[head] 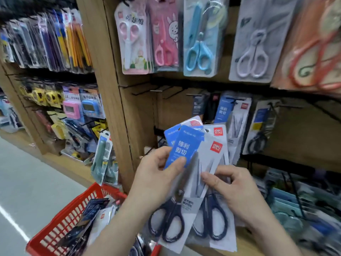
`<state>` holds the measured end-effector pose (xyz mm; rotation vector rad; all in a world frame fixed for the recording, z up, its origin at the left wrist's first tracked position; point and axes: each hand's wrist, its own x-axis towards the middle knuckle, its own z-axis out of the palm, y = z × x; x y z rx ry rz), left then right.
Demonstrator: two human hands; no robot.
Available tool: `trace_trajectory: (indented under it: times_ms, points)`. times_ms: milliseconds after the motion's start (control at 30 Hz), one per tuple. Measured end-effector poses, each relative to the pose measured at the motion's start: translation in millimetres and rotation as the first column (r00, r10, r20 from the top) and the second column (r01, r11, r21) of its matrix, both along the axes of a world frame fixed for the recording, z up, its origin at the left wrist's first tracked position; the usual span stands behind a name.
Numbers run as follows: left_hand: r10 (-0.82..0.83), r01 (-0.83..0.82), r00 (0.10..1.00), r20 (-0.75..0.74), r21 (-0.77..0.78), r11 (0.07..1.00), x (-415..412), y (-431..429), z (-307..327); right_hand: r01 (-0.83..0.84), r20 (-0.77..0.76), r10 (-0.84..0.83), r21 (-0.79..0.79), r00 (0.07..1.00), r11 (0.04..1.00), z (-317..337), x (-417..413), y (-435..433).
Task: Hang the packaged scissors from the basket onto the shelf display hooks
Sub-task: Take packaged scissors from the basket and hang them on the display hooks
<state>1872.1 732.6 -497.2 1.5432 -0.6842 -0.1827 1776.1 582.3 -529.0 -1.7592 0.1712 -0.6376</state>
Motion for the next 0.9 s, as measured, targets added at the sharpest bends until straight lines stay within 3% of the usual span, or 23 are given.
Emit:
trace_trajectory:
  times_ms: [167, 267, 533, 900]
  points:
    - [-0.034, 0.012, 0.986, -0.162, -0.134, 0.991, -15, -46, -14, 0.241, 0.041, -0.247, 0.118, 0.968, 0.963, 2, -36, -30]
    - [-0.064, 0.012, 0.962, -0.266, -0.194, 0.981, -19, -71, -19, 0.361, 0.000, -0.363, 0.113, 0.932, 0.926, -9, -57, -52]
    - [-0.037, 0.031, 0.997, -0.062, -0.108, 0.994, 1, -122, -1, 0.440, -0.042, -0.440, -0.021, 0.897, 0.898, -21, -86, -88]
    - [-0.007, 0.001, 0.999, -0.036, -0.156, 0.988, 18, -149, -3, 0.424, -0.018, -0.425, -0.020, 0.905, 0.905, -22, -68, -95]
